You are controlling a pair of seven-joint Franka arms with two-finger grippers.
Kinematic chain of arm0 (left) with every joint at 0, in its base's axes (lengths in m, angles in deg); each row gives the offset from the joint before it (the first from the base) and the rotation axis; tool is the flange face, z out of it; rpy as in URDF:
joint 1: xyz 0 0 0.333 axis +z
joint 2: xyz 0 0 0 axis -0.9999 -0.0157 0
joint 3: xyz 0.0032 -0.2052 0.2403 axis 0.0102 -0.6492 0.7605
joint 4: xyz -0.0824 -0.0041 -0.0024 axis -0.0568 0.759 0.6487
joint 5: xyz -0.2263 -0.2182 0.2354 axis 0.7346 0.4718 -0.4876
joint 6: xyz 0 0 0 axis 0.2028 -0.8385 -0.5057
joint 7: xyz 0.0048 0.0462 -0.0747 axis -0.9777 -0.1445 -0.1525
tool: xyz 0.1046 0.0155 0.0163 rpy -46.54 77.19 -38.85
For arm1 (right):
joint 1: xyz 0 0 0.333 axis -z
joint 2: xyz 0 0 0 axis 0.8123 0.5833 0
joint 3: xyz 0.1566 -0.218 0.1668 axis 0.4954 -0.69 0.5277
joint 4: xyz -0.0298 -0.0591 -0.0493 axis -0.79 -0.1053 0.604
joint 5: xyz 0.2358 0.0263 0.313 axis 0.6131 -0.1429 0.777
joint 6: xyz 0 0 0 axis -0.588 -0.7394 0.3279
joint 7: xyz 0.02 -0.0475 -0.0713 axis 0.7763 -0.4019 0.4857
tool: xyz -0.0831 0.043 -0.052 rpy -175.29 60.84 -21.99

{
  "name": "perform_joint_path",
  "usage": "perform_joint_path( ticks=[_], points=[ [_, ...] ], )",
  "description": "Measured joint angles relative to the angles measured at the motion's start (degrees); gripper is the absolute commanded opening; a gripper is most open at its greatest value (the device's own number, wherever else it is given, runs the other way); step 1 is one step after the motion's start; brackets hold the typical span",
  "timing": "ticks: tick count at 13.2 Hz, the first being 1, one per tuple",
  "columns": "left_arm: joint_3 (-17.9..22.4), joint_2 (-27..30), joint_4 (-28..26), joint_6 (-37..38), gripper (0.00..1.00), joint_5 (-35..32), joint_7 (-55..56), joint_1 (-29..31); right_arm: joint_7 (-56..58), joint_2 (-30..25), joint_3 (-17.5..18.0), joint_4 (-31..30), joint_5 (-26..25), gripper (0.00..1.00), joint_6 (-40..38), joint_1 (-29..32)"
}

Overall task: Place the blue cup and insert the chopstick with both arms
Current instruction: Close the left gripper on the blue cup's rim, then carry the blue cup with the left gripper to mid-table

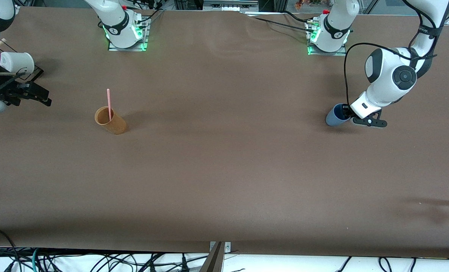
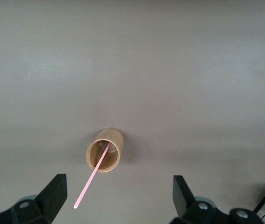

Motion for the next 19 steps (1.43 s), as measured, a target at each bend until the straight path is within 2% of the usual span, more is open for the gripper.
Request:
perform_joint_path(
  ticks=[4, 7, 9, 11, 13, 15, 19],
  points=[
    [-0.1, 0.4, 0.2, 1.0, 0.00, 0.0, 0.4, -0.1, 0.0, 0.0, 0.0, 0.0, 0.0, 1.00, 0.0, 0.0],
    [-1.4, 0.6, 3.7, 4.9, 0.00, 0.3, 3.5, -1.0, 0.0, 0.0, 0.0, 0.0, 0.0, 1.00, 0.0, 0.0],
    [-4.5, 1.0, 10.2, 11.6, 0.00, 0.8, 9.6, -3.5, 0.0, 0.0, 0.0, 0.0, 0.0, 1.00, 0.0, 0.0],
    [-7.5, 0.6, 19.2, 19.5, 0.00, 0.8, 16.7, -7.2, 0.0, 0.0, 0.0, 0.0, 0.0, 1.00, 0.0, 0.0],
    [-8.5, -1.9, 28.1, 25.1, 0.00, 0.9, 23.4, -12.5, 0.0, 0.0, 0.0, 0.0, 0.0, 1.00, 0.0, 0.0],
    [-8.6, -7.0, 36.0, 26.8, 0.00, 0.9, 29.2, -17.9, 0.0, 0.0, 0.0, 0.0, 0.0, 1.00, 0.0, 0.0],
    [-8.6, -21.3, 51.3, 26.8, 0.00, 1.0, 40.6, -28.3, 0.0, 0.0, 0.0, 0.0, 0.0, 1.00, 0.0, 0.0]
  ],
)
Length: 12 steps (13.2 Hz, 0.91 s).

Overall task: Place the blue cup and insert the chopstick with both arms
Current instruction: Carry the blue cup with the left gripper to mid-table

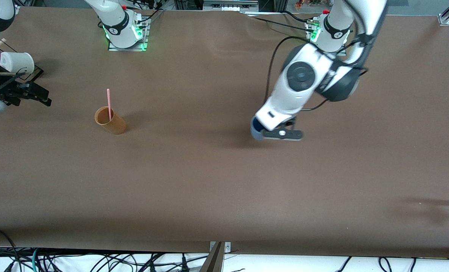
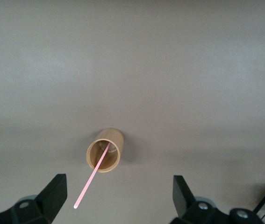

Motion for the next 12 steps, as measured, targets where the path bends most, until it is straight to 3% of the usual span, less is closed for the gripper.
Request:
perform_joint_path(
  ticks=[6, 12],
  points=[
    [0.2, -15.1, 16.3, 0.0, 0.00, 0.0, 11.9, -9.3, 0.0, 0.0, 0.0, 0.0, 0.0, 1.00, 0.0, 0.0],
    [0.4, -20.6, 18.4, -4.2, 0.00, 0.0, 17.2, -12.6, 0.0, 0.0, 0.0, 0.0, 0.0, 1.00, 0.0, 0.0]
  ],
)
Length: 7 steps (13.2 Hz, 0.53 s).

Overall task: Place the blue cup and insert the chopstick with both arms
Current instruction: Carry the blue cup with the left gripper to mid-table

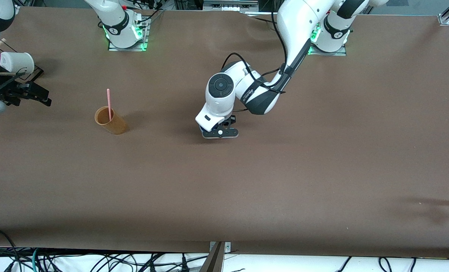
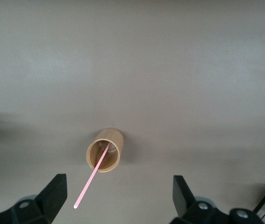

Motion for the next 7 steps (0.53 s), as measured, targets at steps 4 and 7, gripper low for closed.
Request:
perform_joint_path(
  ticks=[4, 7],
  points=[
    [0.4, -1.3, 0.5, -1.3, 0.54, 0.0, 1.3, -0.5, 0.0, 0.0, 0.0, 0.0, 0.0, 1.00, 0.0, 0.0],
    [0.7, -1.3, 1.2, -1.5, 1.00, 0.0, 1.8, -0.4, 0.0, 0.0, 0.0, 0.0, 0.0, 1.00, 0.0, 0.0]
  ],
)
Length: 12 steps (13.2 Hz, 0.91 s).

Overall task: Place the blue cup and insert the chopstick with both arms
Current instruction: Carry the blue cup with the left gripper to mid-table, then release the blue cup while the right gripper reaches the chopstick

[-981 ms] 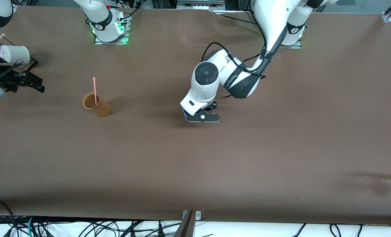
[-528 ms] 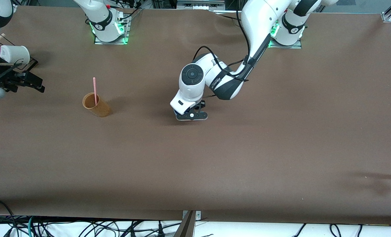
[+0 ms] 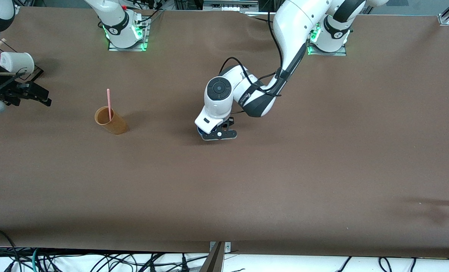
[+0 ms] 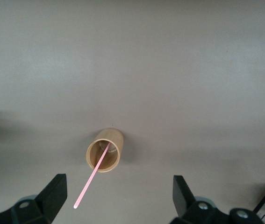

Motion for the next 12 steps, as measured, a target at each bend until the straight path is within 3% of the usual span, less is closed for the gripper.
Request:
perform_joint_path(
  ticks=[6, 12],
  points=[
    [0.6, 4.1, 3.5, 5.9, 1.00, 4.0, -3.5, 3.7, -2.2, 0.3, 0.0, -0.3, 0.1, 1.00, -2.4, 0.0],
    [0.9, 14.7, 3.7, 13.6, 1.00, 4.0, -12.0, 13.5, -24.7, 5.1, 0.4, -4.8, 0.6, 1.00, -4.0, -5.3]
  ],
)
